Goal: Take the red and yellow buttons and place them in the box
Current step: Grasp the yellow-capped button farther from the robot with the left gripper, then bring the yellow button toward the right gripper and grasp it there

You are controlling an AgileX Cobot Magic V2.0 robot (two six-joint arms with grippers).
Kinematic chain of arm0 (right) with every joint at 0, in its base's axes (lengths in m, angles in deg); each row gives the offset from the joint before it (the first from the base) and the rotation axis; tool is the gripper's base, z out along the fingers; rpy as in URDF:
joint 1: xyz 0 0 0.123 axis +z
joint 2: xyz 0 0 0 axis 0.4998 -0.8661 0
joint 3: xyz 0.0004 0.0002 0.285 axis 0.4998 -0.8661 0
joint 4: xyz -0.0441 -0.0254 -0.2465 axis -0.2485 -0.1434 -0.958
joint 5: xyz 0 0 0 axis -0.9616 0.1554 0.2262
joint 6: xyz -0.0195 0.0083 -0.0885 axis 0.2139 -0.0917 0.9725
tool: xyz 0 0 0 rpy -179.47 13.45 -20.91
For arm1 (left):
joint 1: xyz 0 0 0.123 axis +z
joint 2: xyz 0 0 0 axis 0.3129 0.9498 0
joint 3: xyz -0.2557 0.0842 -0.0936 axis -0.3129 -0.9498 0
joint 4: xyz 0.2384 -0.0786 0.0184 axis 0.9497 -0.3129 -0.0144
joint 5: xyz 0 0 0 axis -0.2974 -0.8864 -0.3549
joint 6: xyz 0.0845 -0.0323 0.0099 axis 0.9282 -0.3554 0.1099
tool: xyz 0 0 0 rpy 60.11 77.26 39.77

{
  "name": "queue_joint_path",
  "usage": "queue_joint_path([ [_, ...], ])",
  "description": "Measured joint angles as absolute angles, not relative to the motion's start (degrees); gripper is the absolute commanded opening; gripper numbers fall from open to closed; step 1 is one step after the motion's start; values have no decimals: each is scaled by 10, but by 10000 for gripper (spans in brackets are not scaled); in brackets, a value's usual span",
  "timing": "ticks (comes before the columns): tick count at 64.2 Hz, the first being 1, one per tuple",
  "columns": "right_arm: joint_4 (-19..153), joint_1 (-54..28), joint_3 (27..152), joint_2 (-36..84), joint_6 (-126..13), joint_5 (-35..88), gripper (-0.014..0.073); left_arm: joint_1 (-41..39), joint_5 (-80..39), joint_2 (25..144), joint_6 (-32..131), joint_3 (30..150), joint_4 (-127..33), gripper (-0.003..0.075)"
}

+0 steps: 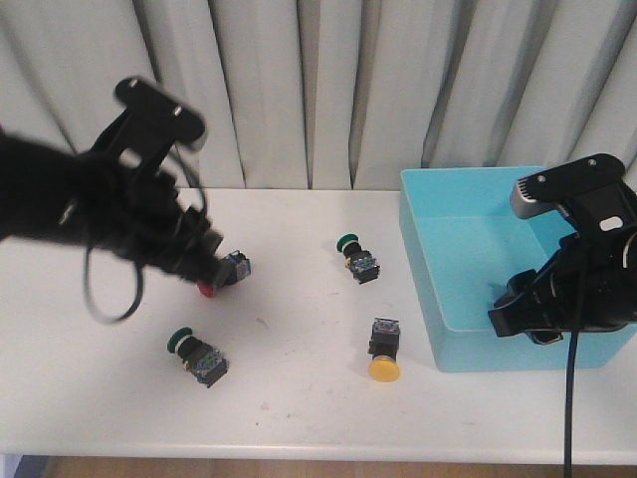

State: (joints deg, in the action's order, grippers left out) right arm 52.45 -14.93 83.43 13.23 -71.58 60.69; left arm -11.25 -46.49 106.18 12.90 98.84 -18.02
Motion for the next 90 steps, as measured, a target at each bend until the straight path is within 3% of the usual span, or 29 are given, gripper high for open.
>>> queue_joint_path([
  [17,526,-149,834,130,-716,607,422,-125,-402,1008,150,882,-191,125],
  [31,573,-149,834,102,-657,609,435,-184,-359,1007,328,881,-326,125],
  [44,727,-149,834,92,-447,637,483,-207,-366,1007,583,881,-512,125],
  [52,828,-149,834,92,-240,694,493,-208,-394,1007,751,881,-623,125],
  [65,934,-149,834,92,12,737,492,-210,-410,1009,924,881,-776,125],
  [78,1001,-149,834,92,167,745,479,-210,-416,1030,1042,881,-889,125],
  [90,1030,-149,834,92,212,754,461,-210,-422,1036,1136,881,-981,125],
])
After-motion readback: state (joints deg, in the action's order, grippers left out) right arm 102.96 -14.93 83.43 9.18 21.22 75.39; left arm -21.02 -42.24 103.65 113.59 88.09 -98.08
